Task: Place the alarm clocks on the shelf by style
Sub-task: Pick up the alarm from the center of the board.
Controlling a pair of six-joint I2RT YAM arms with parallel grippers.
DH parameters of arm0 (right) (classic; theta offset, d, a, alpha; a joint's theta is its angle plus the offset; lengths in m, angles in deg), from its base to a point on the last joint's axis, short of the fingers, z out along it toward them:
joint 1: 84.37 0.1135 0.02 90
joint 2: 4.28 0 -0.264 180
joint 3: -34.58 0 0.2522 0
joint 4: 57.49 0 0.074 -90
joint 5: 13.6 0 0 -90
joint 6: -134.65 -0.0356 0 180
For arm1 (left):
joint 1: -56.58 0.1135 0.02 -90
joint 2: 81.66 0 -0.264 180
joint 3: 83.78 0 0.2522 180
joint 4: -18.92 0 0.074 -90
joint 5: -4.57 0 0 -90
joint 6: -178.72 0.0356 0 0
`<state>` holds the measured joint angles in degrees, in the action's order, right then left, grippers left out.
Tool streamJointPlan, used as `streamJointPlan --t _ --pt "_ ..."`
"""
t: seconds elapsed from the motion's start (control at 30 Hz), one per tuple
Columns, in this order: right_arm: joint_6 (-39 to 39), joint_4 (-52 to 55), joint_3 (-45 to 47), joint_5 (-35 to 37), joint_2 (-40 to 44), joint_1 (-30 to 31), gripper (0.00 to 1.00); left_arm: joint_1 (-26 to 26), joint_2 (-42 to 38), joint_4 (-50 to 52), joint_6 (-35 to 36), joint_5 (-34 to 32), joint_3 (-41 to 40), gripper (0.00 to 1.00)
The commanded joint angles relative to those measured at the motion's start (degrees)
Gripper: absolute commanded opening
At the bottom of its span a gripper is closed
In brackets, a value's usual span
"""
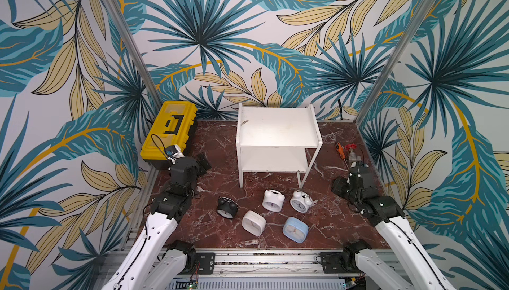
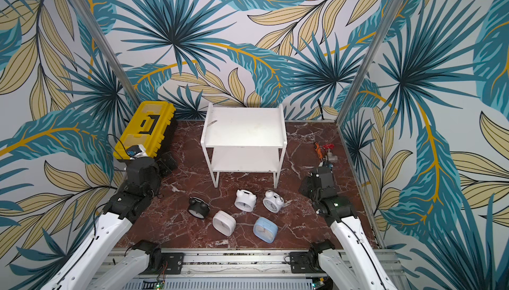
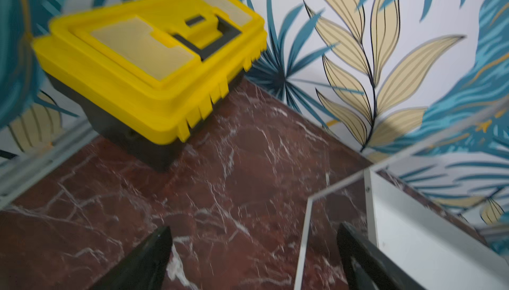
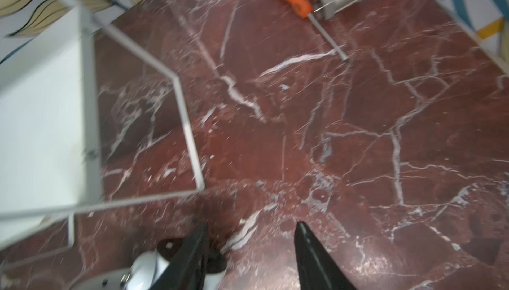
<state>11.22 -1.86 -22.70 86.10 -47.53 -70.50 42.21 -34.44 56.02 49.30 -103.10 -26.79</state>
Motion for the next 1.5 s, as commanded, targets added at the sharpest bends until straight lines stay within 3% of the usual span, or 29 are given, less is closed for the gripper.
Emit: streamJointPlan --t 0.0,0.1,0.3,0.43,0.73,1.17,1.47 --pt "1.01 3.44 -0.12 -5.33 1.67 5.98 0.54 -0.74 -0.09 4.44 -3.0 10.83 -0.33 0.95" --pt "2.98 -0.7 1.73 -6.94 1.95 10.52 0.58 -0.8 1.08 5.32 -3.16 13.91 0.54 0.92" --pt "8.39 -5.62 3.7 -12.99 -2.73 11.47 0.58 -0.99 2.69 5.57 -3.98 19.83 0.28 0.83" --pt "9.61 -7.24 4.22 -13.55 -4.42 11.92 0.51 -1.03 1.88 6.11 -4.57 21.27 -0.22 0.8" --pt "9.42 -6.97 4.33 -10.1 -7.6 15.83 0.45 -1.17 0.39 5.67 -5.66 22.71 -1.64 0.77" --pt "9.36 -7.1 3.47 -5.48 -11.88 18.86 0.22 -1.12 -1.41 6.89 -5.11 23.91 -3.13 0.71" --pt "8.56 -3.43 2.05 -1.48 -9.56 21.09 0.05 -1.16 -2.63 6.65 -5.23 23.47 -4.55 0.7"
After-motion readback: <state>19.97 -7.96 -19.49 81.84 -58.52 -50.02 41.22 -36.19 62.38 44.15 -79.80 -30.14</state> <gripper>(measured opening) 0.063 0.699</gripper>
